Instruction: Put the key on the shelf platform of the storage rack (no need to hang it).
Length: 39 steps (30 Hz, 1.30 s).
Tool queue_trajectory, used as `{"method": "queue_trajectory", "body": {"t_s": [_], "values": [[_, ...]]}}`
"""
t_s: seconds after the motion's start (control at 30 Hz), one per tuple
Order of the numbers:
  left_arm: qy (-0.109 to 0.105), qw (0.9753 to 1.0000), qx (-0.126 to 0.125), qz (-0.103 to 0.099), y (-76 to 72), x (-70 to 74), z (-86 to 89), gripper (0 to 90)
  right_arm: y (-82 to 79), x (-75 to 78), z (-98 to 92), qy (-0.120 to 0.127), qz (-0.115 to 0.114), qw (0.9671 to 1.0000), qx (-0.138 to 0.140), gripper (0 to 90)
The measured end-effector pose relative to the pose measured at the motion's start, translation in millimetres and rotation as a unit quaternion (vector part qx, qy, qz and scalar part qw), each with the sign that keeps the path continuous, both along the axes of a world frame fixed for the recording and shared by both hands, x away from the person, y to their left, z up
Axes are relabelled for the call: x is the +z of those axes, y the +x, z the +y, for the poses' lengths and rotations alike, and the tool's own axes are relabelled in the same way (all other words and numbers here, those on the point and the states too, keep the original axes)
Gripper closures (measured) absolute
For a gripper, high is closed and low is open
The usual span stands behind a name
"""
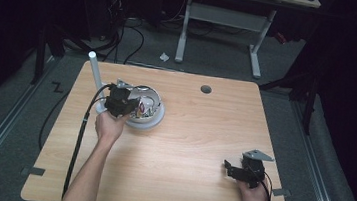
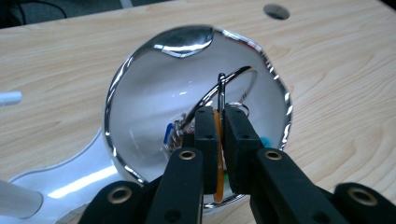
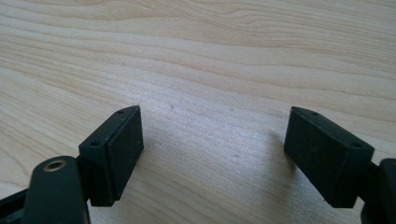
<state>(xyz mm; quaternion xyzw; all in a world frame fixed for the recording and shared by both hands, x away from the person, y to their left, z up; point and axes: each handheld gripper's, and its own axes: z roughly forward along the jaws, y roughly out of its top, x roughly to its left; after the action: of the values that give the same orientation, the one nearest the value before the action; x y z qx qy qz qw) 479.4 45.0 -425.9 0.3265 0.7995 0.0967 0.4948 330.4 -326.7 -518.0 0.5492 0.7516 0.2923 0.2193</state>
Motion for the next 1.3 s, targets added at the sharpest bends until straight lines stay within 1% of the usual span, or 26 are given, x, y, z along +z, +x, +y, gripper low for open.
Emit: {"method": "queue_trajectory", "body": {"t_s": [0.07, 0.1, 0.17, 0.23, 0.3, 0.33, 0.4, 0.43, 0.5, 0.53, 0.67, 0.77, 0.8, 0.83, 0.87, 0.97, 1.03, 1.07, 1.1, 1.13, 1.2, 1.3], "values": [[-0.005, 0.9999, 0.009, 0.007, 1.0, -3.8, 1.6, 84.6, 0.0, 0.0, 0.0, 0.0, 0.0, 1.0, 0.0, 19.7], [-0.005, 0.9999, 0.009, 0.004, 1.1, -5.2, 3.1, 84.6, 0.0, 0.0, 0.0, 0.0, 0.0, 1.0, 0.0, 19.7], [-0.014, 0.9997, 0.017, 0.006, 1.1, -5.9, 5.9, 84.5, 0.0, 0.0, 0.0, 0.0, 0.0, 1.0, 0.0, 19.7], [-0.011, 0.9997, 0.019, 0.007, 0.9, -6.2, 7.1, 84.3, 0.0, 0.0, 0.0, 0.0, 0.0, 1.0, 0.0, 19.7], [-0.004, 0.9999, 0.013, 0.001, 0.7, -6.5, 8.7, 83.8, 0.0, 0.0, 0.0, 0.0, 0.0, 1.0, 0.0, 19.7], [-0.009, 0.9997, 0.021, 0.002, 0.6, -5.1, 8.9, 83.4, 0.0, 0.0, 0.0, 0.0, 0.0, 1.0, 0.0, 19.7], [-0.007, 0.9999, 0.014, -0.002, -0.1, -4.5, 10.1, 78.6, 0.0, 0.0, 0.0, 0.0, 0.0, 1.0, 0.0, 19.7], [-0.009, 0.9998, 0.018, -0.002, -0.6, -3.6, 9.6, 75.3, 0.0, 0.0, 0.0, 0.0, 0.0, 1.0, 0.0, 19.7], [-0.007, 0.9997, 0.022, -0.004, -1.6, -3.3, 9.1, 70.2, 0.0, 0.0, 0.0, 0.0, 0.0, 1.0, 0.0, 19.7], [0.0, 0.9998, 0.019, -0.011, -2.2, -4.1, 9.8, 67.8, 0.0, 0.0, 0.0, 0.0, 0.0, 1.0, 0.0, 19.7], [-0.004, 0.9996, 0.023, -0.017, -4.3, -3.6, 12.2, 57.9, 0.0, 0.0, 0.0, 0.0, 0.0, 1.0, 0.0, 19.7], [-0.012, 0.9993, 0.029, -0.022, -8.4, -2.0, 14.9, 50.7, 0.0, 0.0, 0.0, 0.0, 0.0, 1.0, 0.0, 19.7], [-0.008, 0.9992, 0.026, -0.028, -10.9, -1.6, 16.6, 49.8, 0.0, 0.0, 0.0, 0.0, 0.0, 1.0, 0.0, 19.7], [-0.015, 0.999, 0.035, -0.026, -11.6, -0.5, 16.3, 48.4, 0.0, 0.0, 0.0, 0.0, 0.0, 1.0, 0.0, 19.7], [-0.014, 0.9989, 0.031, -0.031, -14.3, 0.3, 18.4, 47.7, 0.0, 0.0, 0.0, 0.0, 0.0, 1.0, 0.0, 19.7], [-0.018, 0.9986, 0.034, -0.036, -20.2, 3.8, 22.3, 44.9, 0.0, 0.0, 0.0, 0.0, 0.0, 1.0, 0.0, 19.7], [-0.016, 0.9984, 0.032, -0.044, -23.6, 5.0, 25.7, 43.7, 0.0, 0.0, 0.0, 0.0, 0.0, 1.0, 0.0, 19.7], [-0.024, 0.9981, 0.037, -0.042, -25.5, 6.7, 26.7, 43.2, 0.0, 0.0, 0.0, 0.0, 0.0, 1.0, 0.0, 19.7], [-0.021, 0.9982, 0.032, -0.047, -27.4, 6.7, 28.6, 42.7, 0.1, 0.0, 0.0, 0.0, 0.0, 1.0, 0.0, 19.7], [-0.02, 0.998, 0.034, -0.049, -29.2, 7.1, 30.2, 42.4, 0.1, 0.0, 0.0, 0.0, 0.0, 1.0, 0.0, 19.7], [-0.027, 0.9976, 0.039, -0.05, -32.6, 8.5, 32.7, 42.1, 0.1, 0.0, 0.0, 0.0, 0.0, 1.0, 0.0, 19.7], [-0.021, 0.9976, 0.033, -0.057, -37.0, 9.0, 37.4, 41.7, 0.1, 0.0, 0.0, 0.0, -0.001, 1.0, 0.0, 19.7]]}}
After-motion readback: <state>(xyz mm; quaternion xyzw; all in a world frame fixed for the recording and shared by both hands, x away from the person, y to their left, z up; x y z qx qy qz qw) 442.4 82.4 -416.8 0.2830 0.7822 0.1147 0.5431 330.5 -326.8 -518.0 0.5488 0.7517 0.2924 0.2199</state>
